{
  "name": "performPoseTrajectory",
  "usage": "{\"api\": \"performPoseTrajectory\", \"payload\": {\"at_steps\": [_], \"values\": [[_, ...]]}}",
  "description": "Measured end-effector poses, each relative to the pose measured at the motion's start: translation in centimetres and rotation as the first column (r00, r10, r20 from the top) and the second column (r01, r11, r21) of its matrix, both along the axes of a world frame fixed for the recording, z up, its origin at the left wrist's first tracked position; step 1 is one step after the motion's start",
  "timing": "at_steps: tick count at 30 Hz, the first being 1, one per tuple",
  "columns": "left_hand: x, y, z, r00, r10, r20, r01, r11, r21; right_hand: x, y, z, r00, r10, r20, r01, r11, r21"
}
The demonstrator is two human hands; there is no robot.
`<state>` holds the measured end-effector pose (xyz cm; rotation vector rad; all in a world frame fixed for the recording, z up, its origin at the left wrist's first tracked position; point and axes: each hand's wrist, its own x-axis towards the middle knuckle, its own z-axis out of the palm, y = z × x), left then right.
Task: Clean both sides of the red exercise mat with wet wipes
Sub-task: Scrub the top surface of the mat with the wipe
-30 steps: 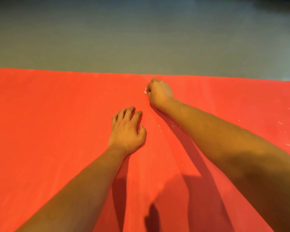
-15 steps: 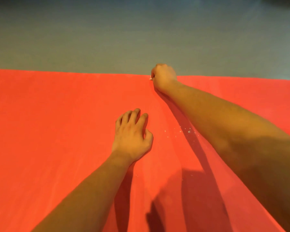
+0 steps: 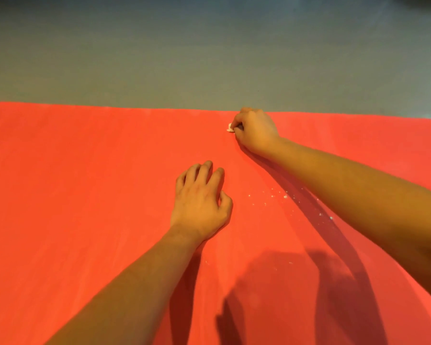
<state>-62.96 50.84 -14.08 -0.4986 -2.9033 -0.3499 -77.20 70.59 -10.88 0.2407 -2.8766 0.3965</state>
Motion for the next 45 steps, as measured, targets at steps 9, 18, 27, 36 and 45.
{"api": "performPoseTrajectory", "payload": {"at_steps": [9, 18, 27, 36, 45], "values": [[-0.3, 0.1, 0.0, 1.0, -0.004, -0.002, 0.004, 1.0, 0.022, -3.1, -0.2, 1.1, 0.983, -0.146, 0.111, 0.144, 0.989, 0.022], [-0.4, 0.0, -0.1, 0.998, -0.016, -0.058, 0.019, 0.999, 0.046, 11.3, -0.8, 0.6, 0.987, 0.145, 0.066, -0.144, 0.989, -0.018], [-0.6, 0.0, 0.0, 0.996, -0.029, -0.08, 0.035, 0.997, 0.072, 4.9, -0.5, 0.9, 0.992, -0.069, 0.103, 0.063, 0.996, 0.064], [-0.6, -0.1, 0.1, 0.995, -0.03, -0.097, 0.039, 0.995, 0.087, 19.6, -0.4, 1.0, 0.972, 0.221, 0.084, -0.218, 0.975, -0.046], [-1.0, -0.1, -0.3, 0.997, -0.05, -0.067, 0.055, 0.995, 0.085, 12.6, -0.5, 1.2, 0.994, 0.044, 0.104, -0.042, 0.999, -0.028]]}}
